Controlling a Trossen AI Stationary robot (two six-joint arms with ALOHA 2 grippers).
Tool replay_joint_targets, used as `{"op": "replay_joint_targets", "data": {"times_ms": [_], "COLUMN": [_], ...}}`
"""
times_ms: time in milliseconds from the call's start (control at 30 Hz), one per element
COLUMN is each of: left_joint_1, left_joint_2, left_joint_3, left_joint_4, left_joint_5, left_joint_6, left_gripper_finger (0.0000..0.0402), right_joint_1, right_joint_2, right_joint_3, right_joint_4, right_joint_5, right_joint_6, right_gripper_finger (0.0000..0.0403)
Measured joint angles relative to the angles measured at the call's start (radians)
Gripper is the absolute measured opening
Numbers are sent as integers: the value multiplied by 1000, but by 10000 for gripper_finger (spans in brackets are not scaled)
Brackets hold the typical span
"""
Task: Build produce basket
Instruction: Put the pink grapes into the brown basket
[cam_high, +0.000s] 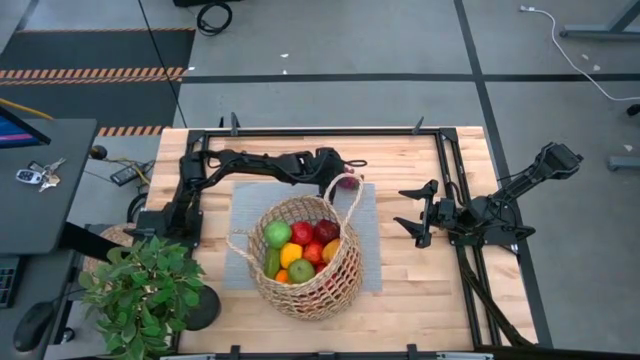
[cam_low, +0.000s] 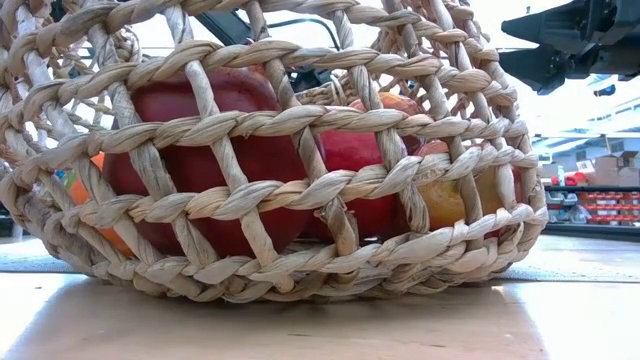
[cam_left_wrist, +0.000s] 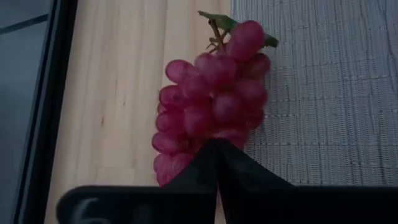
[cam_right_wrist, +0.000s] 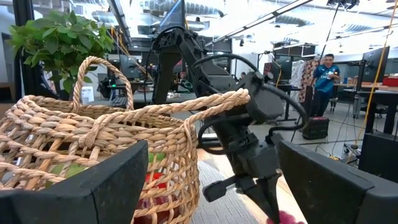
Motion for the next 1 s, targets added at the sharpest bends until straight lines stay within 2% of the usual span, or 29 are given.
{"op": "replay_joint_targets", "data": {"times_ms": [367, 767, 867, 1000], "left_joint_1": [0, 11, 15, 24], "left_joint_2": [-8, -90, -91, -91], "left_joint_3": [0, 0, 0, 0], "left_joint_4": [-7, 1, 17, 44], "left_joint_5": [0, -2, 0, 52], "left_joint_6": [-1, -46, -119, -181], "left_gripper_finger": [4, 5, 21, 80], "right_joint_1": [0, 0, 0, 0], "right_joint_2": [0, 0, 0, 0], "right_joint_3": [0, 0, 0, 0], "right_joint_4": [0, 0, 0, 0], "right_joint_5": [0, 0, 0, 0], "right_joint_6": [0, 0, 0, 0], "right_gripper_finger": [362, 362, 362, 362]}}
